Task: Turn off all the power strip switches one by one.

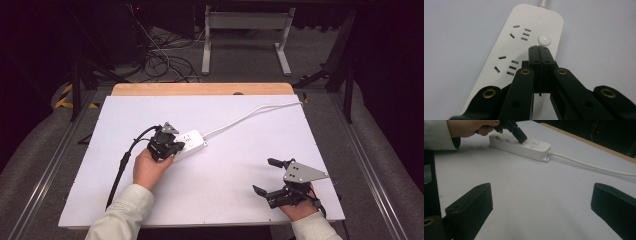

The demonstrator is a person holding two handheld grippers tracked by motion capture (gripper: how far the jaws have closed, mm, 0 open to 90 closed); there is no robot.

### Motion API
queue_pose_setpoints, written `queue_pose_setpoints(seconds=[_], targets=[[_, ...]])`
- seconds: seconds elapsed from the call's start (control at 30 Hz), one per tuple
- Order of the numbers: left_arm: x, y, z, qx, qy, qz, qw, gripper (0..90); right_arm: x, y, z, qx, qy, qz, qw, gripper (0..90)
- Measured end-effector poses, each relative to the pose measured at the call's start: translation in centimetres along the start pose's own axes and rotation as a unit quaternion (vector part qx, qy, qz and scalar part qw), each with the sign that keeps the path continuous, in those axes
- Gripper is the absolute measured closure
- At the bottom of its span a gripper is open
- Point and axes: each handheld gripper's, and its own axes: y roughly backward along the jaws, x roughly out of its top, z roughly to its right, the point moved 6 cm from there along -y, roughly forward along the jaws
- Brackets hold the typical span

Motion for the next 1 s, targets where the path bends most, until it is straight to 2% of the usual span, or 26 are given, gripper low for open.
queue_pose_setpoints(seconds=[0.23, 0.4, 0.6, 0.73, 0.83, 0.9, 1.0], targets=[[-0.21, 0.26, -0.04, 0.011, -0.007, -0.007, 0.9999, 90.0, -0.01, -0.03, 0.0, 0.001, 0.0, 0.0, 1.0, 4.4], [-0.24, -0.09, 0.37, 0.021, -0.025, -0.01, 0.9994, 90.0, -0.02, -0.08, -0.02, 0.002, -0.001, 0.0, 1.0, 4.4], [-0.29, -0.11, 0.3, 0.015, -0.015, -0.008, 0.9997, 90.0, 0.0, -0.04, -0.06, 0.001, -0.001, 0.0, 1.0, 4.4], [-0.35, -0.05, 0.2, 0.015, -0.02, -0.008, 0.9997, 90.0, 0.0, -0.03, -0.07, 0.001, 0.0, 0.0, 1.0, 4.4], [-0.48, -0.04, 0.22, 0.008, -0.013, -0.001, 0.9999, 90.0, 0.0, 0.02, -0.05, 0.001, -0.001, 0.0, 1.0, 4.4], [-0.51, -0.05, 0.33, 0.015, -0.021, 0.0, 0.9997, 90.0, -0.01, -0.05, -0.06, 0.002, -0.001, 0.001, 1.0, 4.4], [-0.52, -0.06, 0.37, 0.013, -0.017, 0.0, 0.9998, 90.0, 0.01, -0.05, -0.16, 0.002, 0.0, -0.002, 1.0, 4.4]])
